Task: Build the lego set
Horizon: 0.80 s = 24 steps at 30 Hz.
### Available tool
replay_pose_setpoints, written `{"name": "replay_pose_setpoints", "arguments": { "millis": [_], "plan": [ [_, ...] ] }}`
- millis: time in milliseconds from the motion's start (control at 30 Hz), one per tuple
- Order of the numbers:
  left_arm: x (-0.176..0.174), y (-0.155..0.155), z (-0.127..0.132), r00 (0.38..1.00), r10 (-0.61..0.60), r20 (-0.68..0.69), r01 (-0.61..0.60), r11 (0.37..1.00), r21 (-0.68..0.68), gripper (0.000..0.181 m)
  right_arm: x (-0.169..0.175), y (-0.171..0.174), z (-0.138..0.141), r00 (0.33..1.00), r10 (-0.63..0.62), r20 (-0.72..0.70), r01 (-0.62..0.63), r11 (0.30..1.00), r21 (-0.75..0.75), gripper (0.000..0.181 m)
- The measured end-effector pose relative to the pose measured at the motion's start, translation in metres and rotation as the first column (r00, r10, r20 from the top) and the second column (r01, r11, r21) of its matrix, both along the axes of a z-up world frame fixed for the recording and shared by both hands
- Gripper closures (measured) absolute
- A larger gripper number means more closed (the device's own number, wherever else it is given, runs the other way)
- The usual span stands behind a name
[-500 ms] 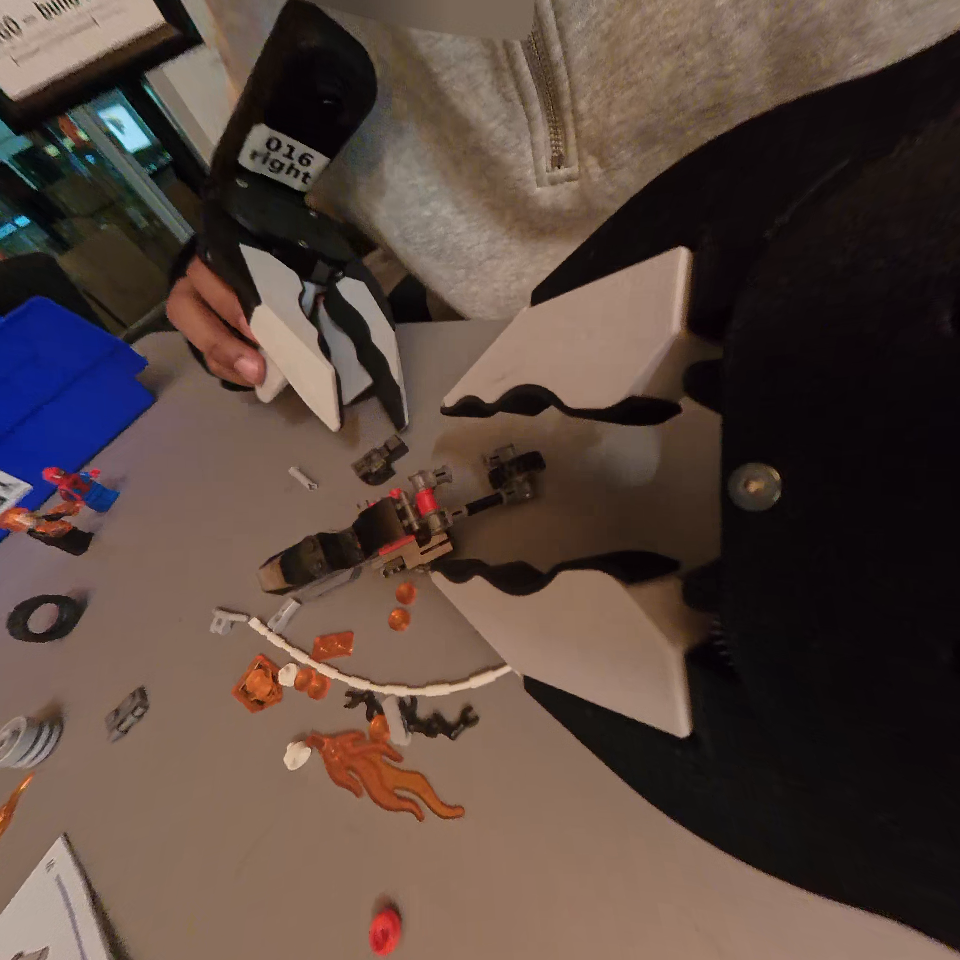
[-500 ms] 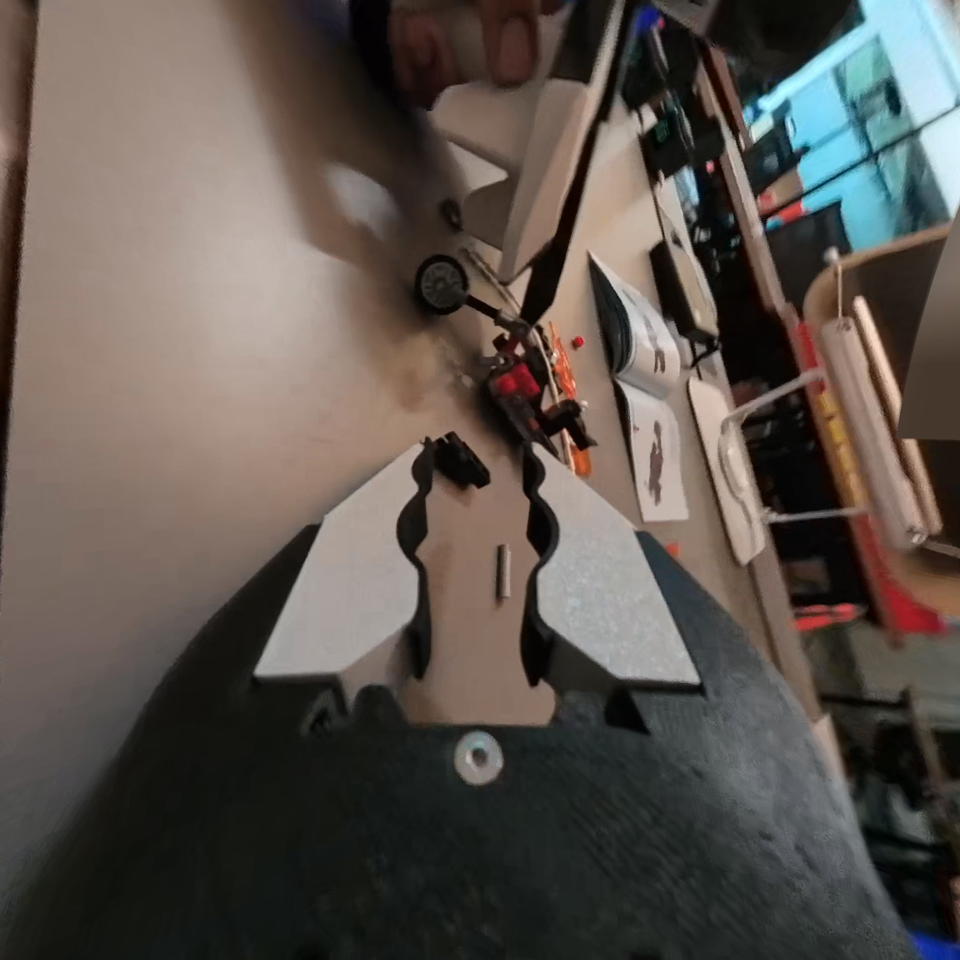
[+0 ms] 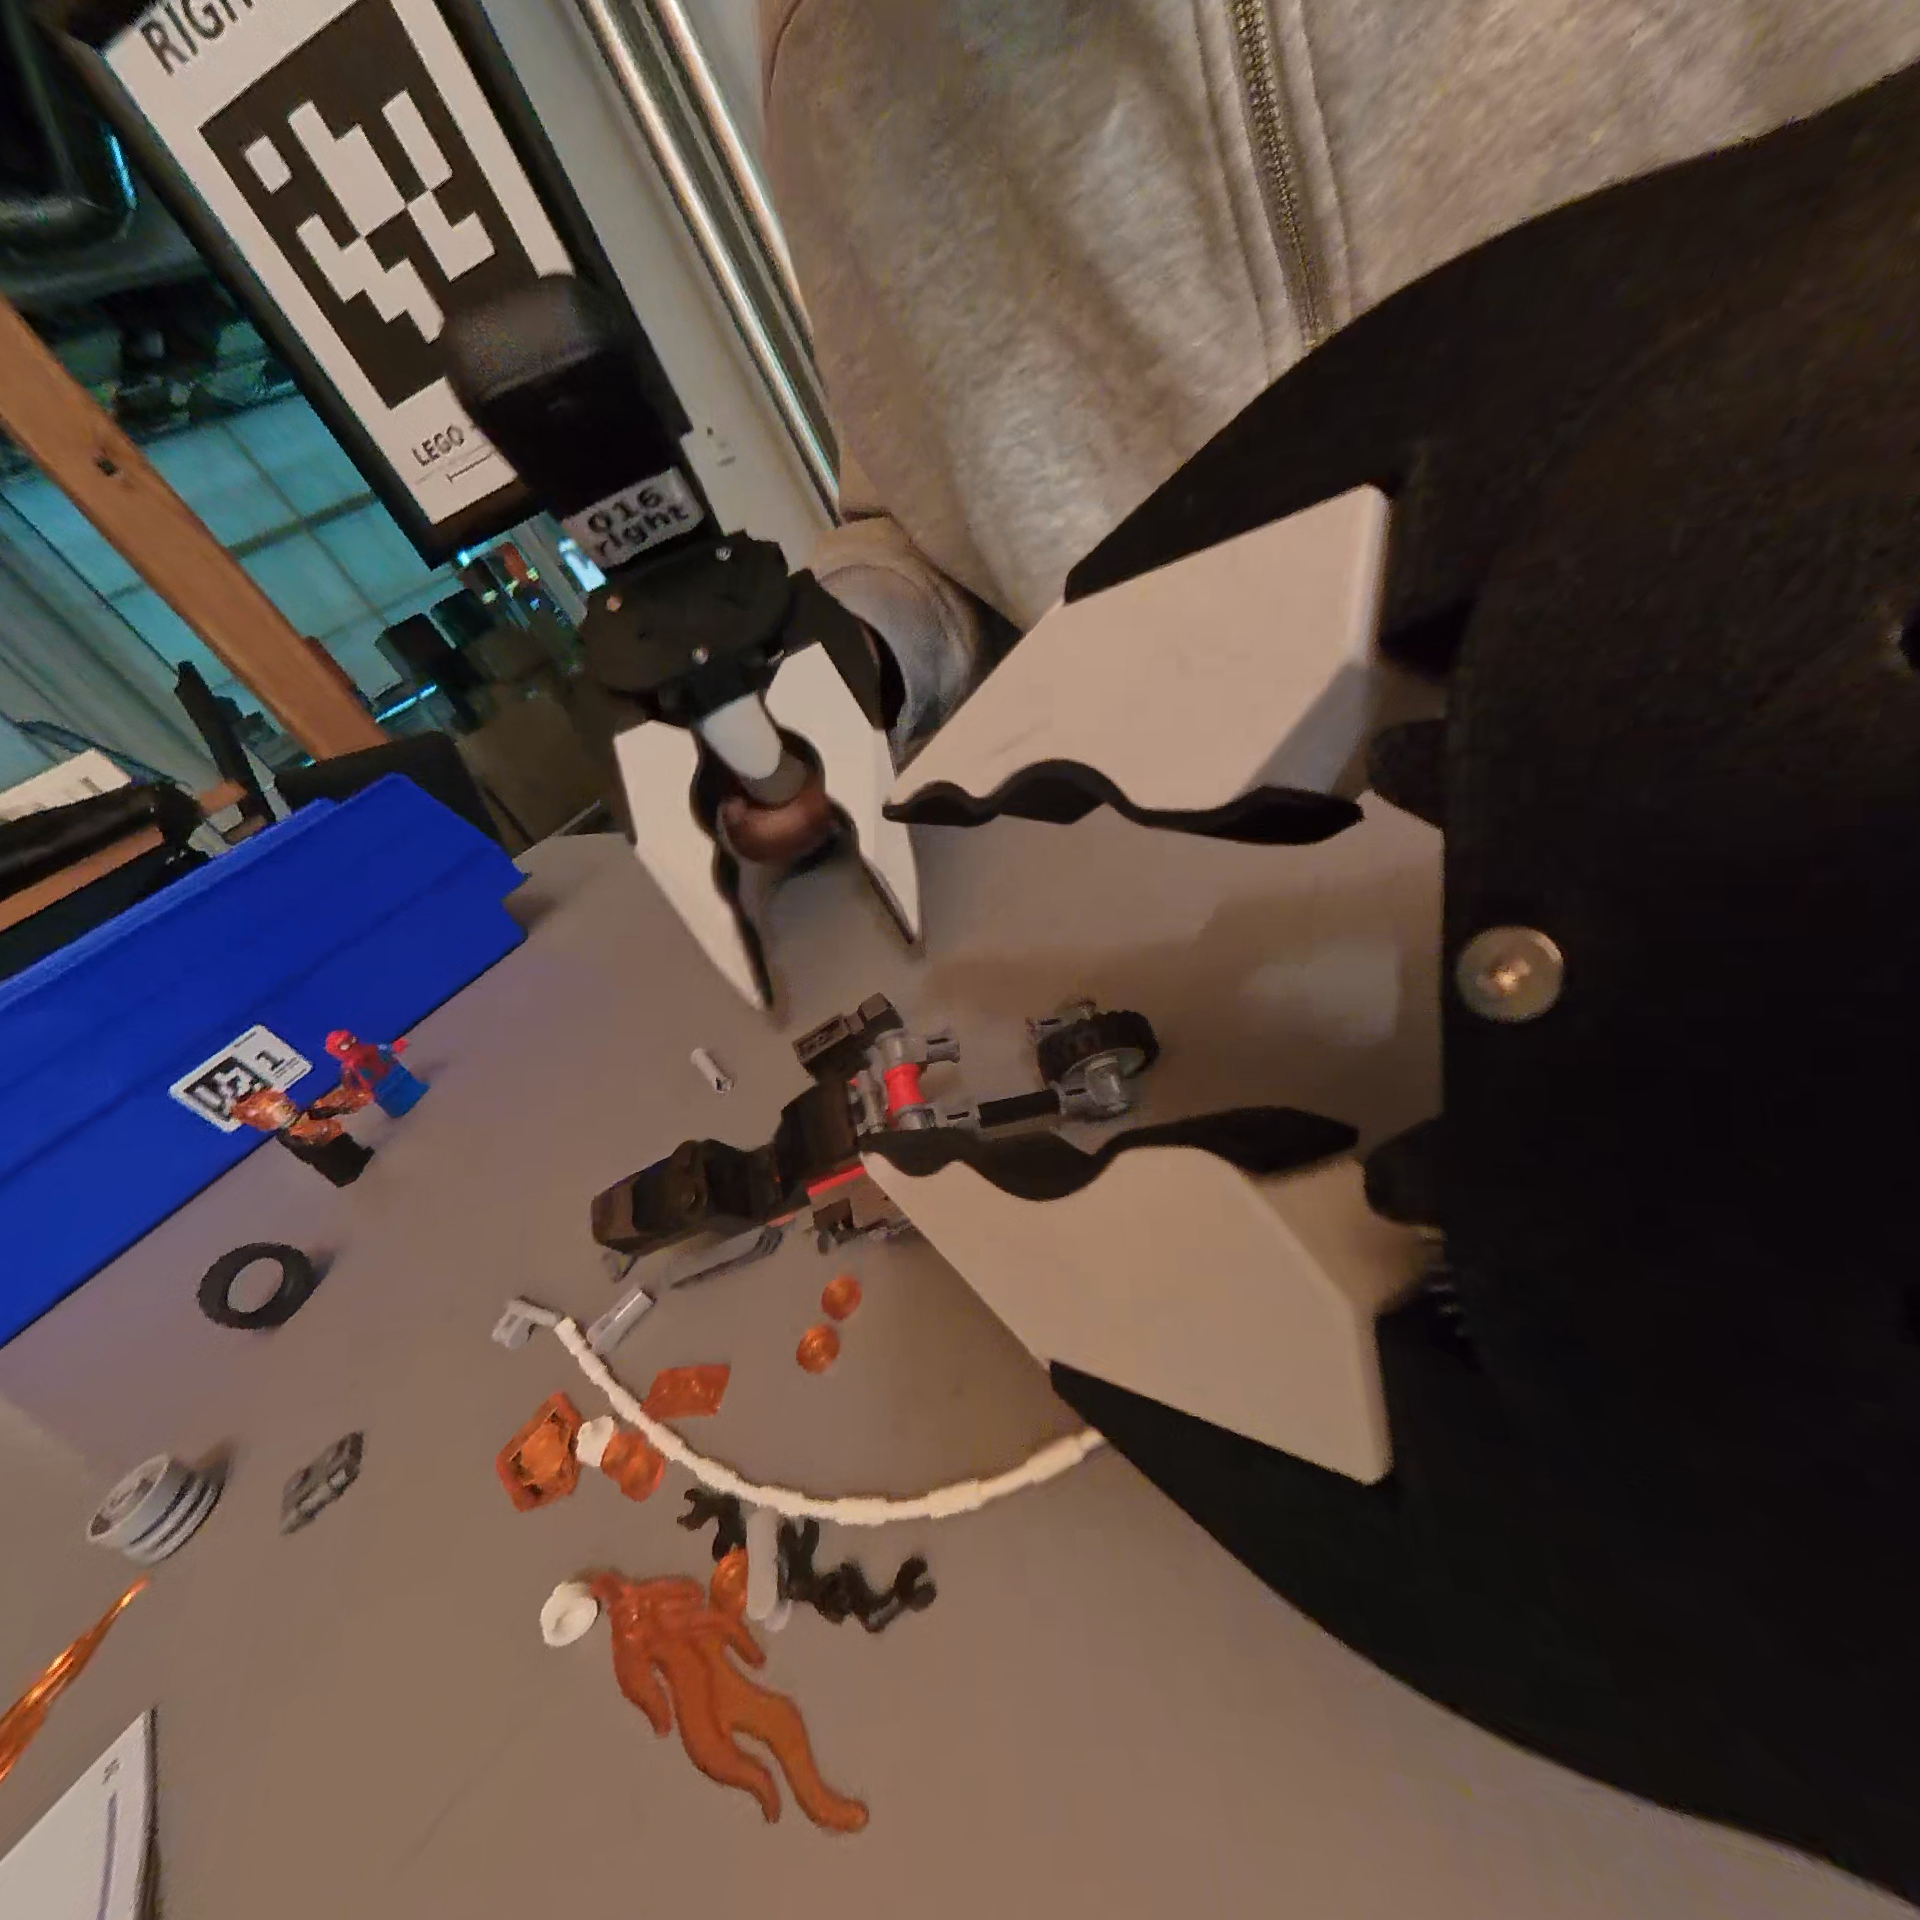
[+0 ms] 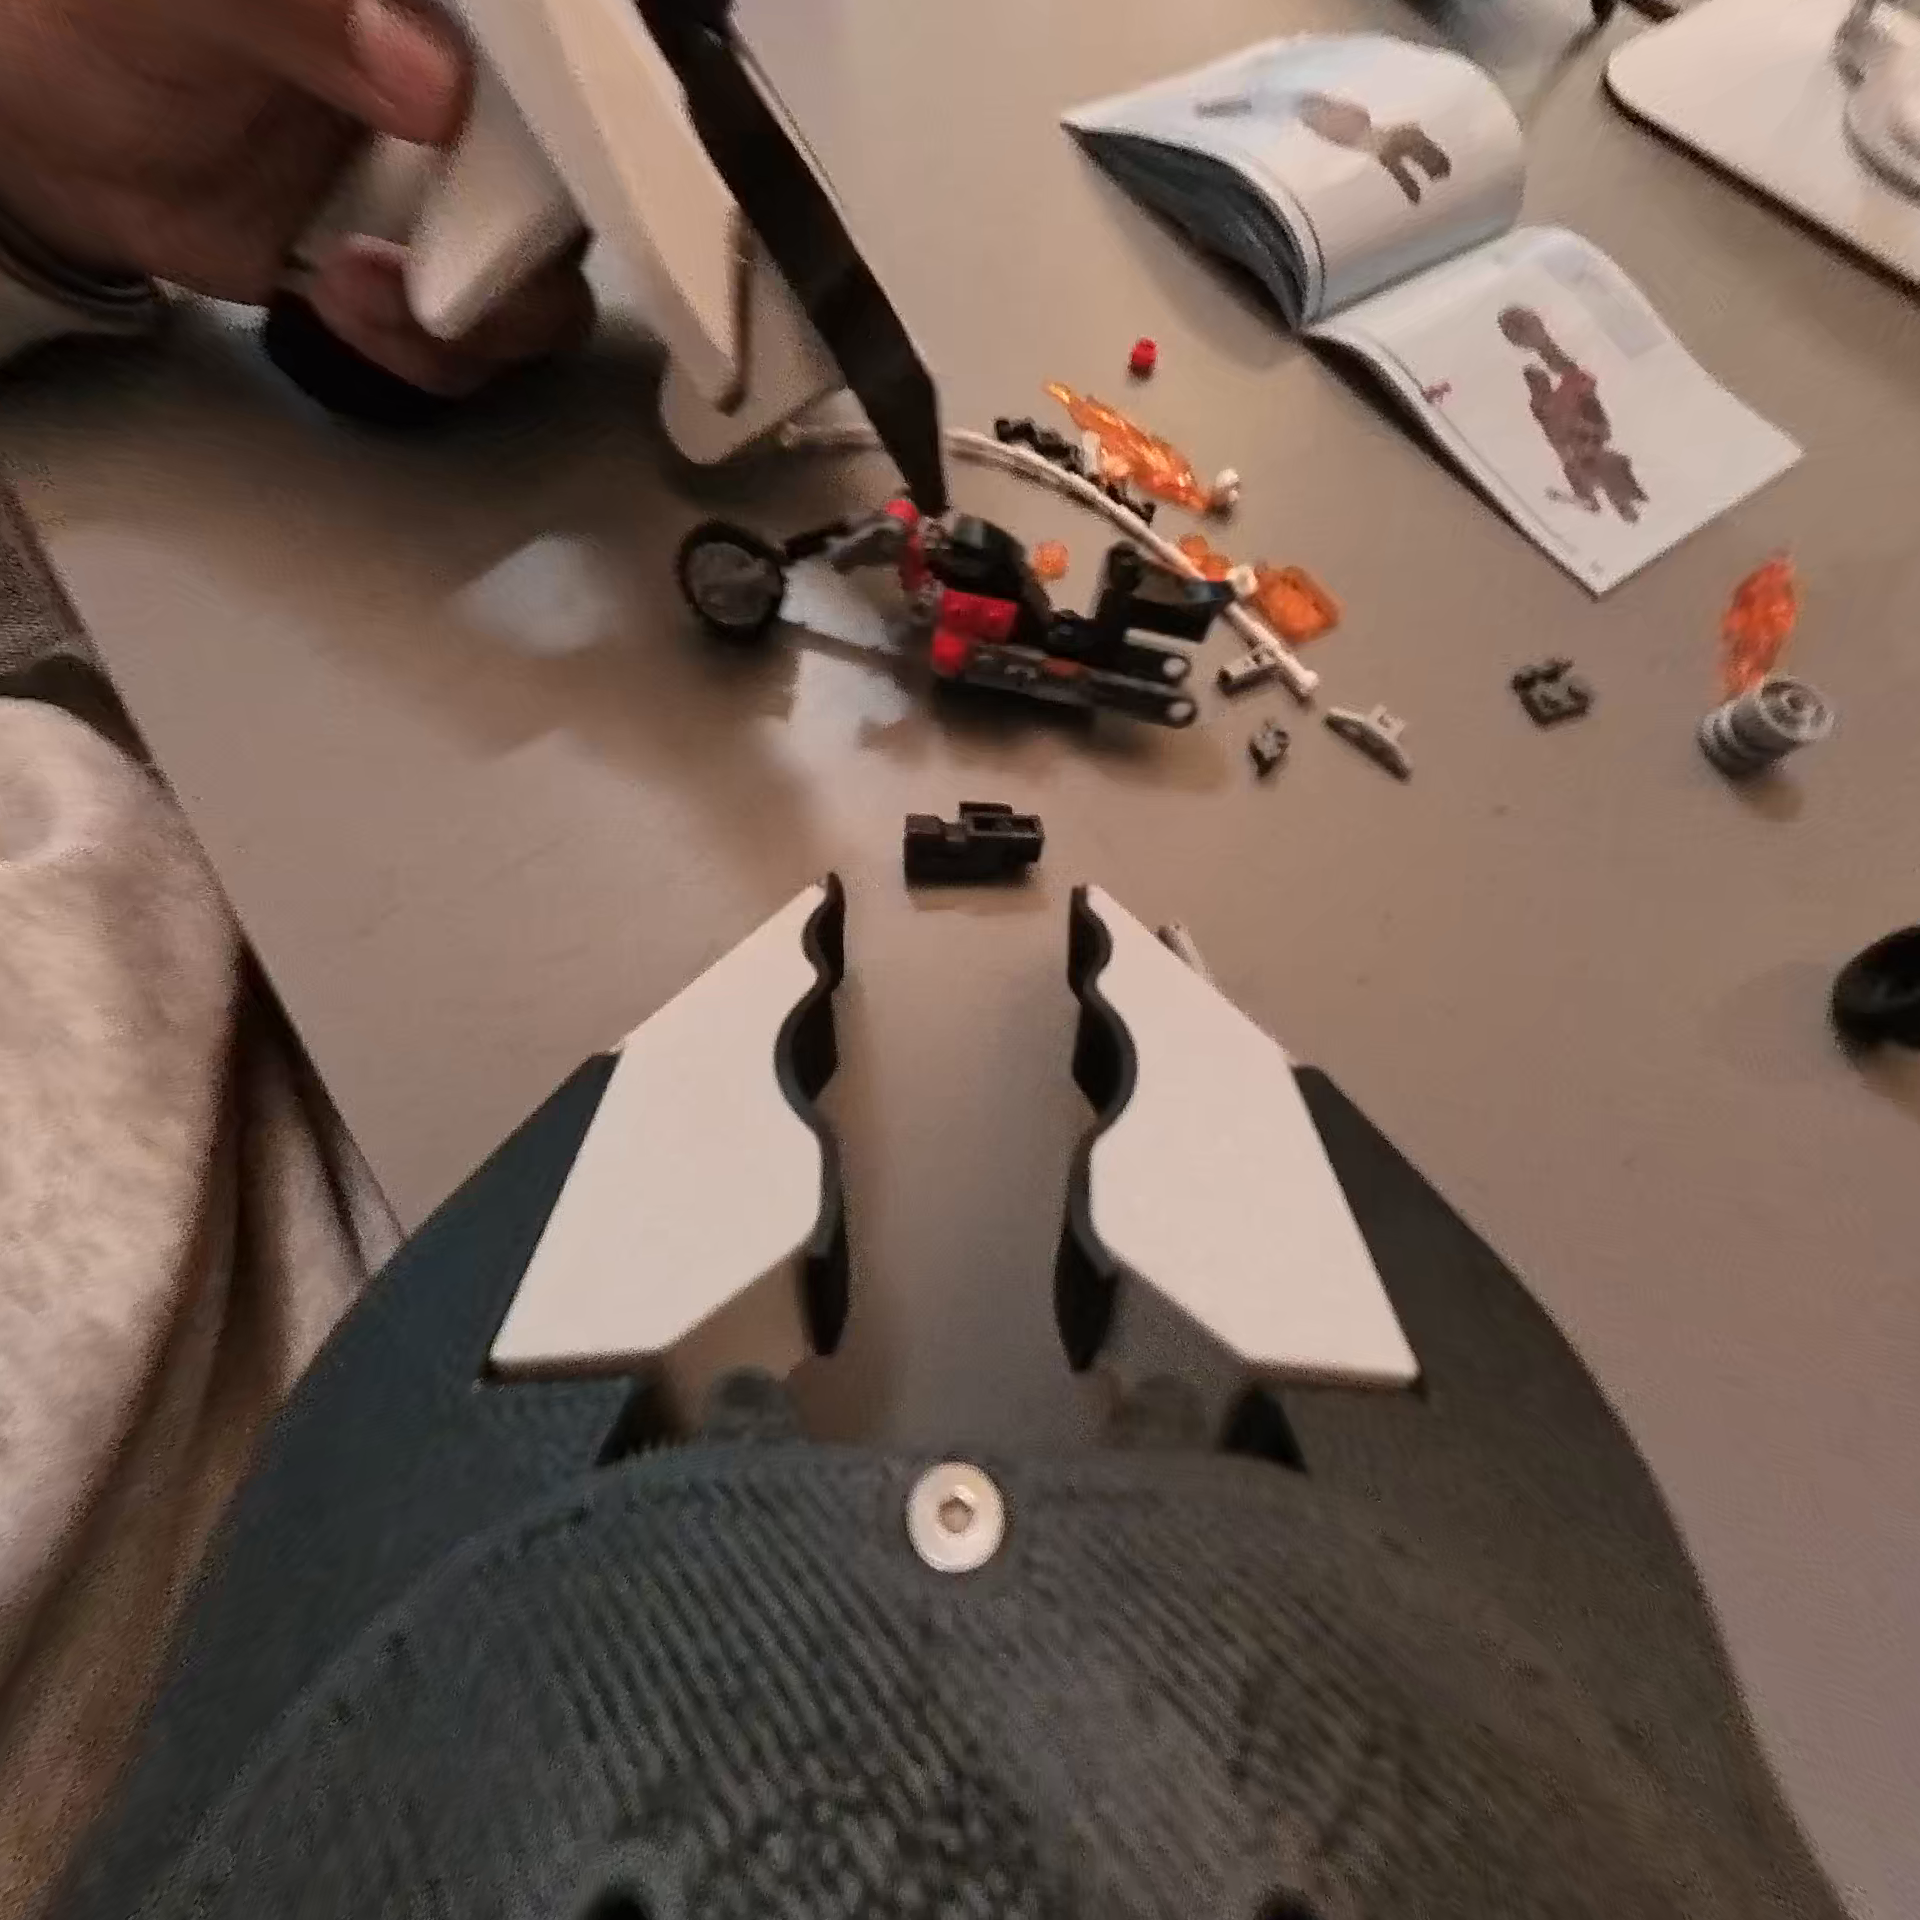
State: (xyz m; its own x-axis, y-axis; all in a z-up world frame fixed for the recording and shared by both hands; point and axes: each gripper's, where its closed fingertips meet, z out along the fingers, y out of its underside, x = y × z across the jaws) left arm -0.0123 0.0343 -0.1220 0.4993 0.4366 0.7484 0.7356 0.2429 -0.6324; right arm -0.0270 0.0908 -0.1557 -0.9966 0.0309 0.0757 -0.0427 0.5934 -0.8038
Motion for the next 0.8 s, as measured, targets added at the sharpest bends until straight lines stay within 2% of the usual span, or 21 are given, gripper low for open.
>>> {"name": "replay_pose_setpoints", "arguments": {
  "millis": [100,233,333,433,533,700,800],
  "plan": [
    [0.008,0.009,0.004,0.998,-0.06,-0.005,0.06,0.997,0.042,0.128,-0.003,0.0,-0.006,1.0,-0.022,0.002,0.022,0.999,0.035,0.136],
    [0.014,0.015,0.011,0.994,-0.103,-0.034,0.106,0.991,0.082,0.126,-0.001,-0.006,-0.011,0.999,0.01,0.037,-0.012,0.998,0.063,0.137],
    [0.012,0.011,0.017,0.994,-0.084,-0.063,0.09,0.991,0.099,0.127,0.0,-0.01,-0.014,0.995,0.027,0.091,-0.035,0.996,0.083,0.14],
    [0.009,0.004,0.023,0.994,-0.046,-0.098,0.057,0.992,0.115,0.127,-0.002,-0.013,-0.014,0.992,0.023,0.123,-0.033,0.996,0.078,0.155],
    [0.006,-0.002,0.025,0.993,-0.011,-0.121,0.025,0.993,0.114,0.127,-0.003,-0.016,-0.013,0.993,0.028,0.115,-0.037,0.997,0.073,0.155],
    [0.005,0.001,0.028,0.986,0.021,-0.165,-0.012,0.999,0.053,0.13,0.007,-0.024,0.005,0.996,0.054,0.072,-0.052,0.998,-0.028,0.155],
    [0.004,0.011,0.029,0.991,0.038,-0.132,-0.029,0.997,0.072,0.135,0.012,-0.028,0.026,0.998,0.056,-0.031,-0.06,0.99,-0.124,0.155]
  ]
}}
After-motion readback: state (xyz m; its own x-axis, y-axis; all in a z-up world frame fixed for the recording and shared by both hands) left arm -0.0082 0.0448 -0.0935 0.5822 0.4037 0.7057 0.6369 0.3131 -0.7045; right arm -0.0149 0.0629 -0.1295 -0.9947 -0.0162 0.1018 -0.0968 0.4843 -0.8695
